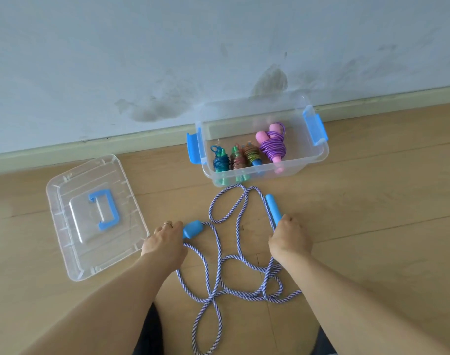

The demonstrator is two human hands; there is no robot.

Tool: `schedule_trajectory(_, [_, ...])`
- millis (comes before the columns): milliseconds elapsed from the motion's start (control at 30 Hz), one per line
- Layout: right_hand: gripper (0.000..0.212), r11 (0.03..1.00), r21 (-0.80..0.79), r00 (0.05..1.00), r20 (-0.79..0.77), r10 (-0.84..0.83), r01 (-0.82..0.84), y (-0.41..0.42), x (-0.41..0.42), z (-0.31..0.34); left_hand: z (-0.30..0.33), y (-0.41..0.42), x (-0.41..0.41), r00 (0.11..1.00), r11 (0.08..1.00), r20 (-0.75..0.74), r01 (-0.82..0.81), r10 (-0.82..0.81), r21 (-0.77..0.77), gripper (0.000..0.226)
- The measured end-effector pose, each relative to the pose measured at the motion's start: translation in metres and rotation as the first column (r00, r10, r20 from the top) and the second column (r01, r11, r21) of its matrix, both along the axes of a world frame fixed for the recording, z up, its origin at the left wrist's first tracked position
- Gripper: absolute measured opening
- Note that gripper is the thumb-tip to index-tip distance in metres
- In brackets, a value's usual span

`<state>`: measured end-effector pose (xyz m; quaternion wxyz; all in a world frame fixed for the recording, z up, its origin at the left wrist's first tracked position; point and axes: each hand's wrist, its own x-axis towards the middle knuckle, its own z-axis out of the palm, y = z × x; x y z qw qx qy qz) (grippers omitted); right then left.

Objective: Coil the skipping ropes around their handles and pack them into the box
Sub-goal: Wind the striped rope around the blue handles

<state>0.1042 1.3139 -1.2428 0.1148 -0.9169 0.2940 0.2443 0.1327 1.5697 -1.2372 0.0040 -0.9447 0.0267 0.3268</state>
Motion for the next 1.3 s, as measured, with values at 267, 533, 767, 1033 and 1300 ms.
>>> schedule_trajectory(267, [0.023,0.967,0.186,0.982,-0.042,0.182,-0.172,-0.012,0.018,0.026,0.020,-0.010,0.017,0.998,0.988,0.025,0.065,-0.062,-0.142,0.018])
schedule_trajectory(533, [0.032,0.723,0.214,0.753,0.128,0.646,-0.657,0.004,0.039,0.147,0.133,-0.022,0.045,0.917,0.816,-0.326,-0.364,0.229,-0.449,0.020])
schedule_trajectory(767, [0.019,0.480,-0.001,0.472,0.173,0.864,-0.877,0.044,0.018,0.278,0.279,-0.028,0.026,0.873,0.650,-0.479,-0.420,0.096,-0.634,0.034])
schedule_trajectory(1033, [0.047,0.601,0.017,0.506,0.557,0.659,-0.799,0.057,-0.012,0.338,0.345,-0.032,-0.015,0.990,0.916,-0.023,0.123,-0.143,-0.383,0.043])
schedule_trajectory(1300, [0.091,0.669,0.197,0.643,0.557,0.525,-0.717,0.053,-0.018,0.364,0.374,-0.004,-0.033,0.981,0.864,0.101,0.194,-0.166,-0.465,0.042])
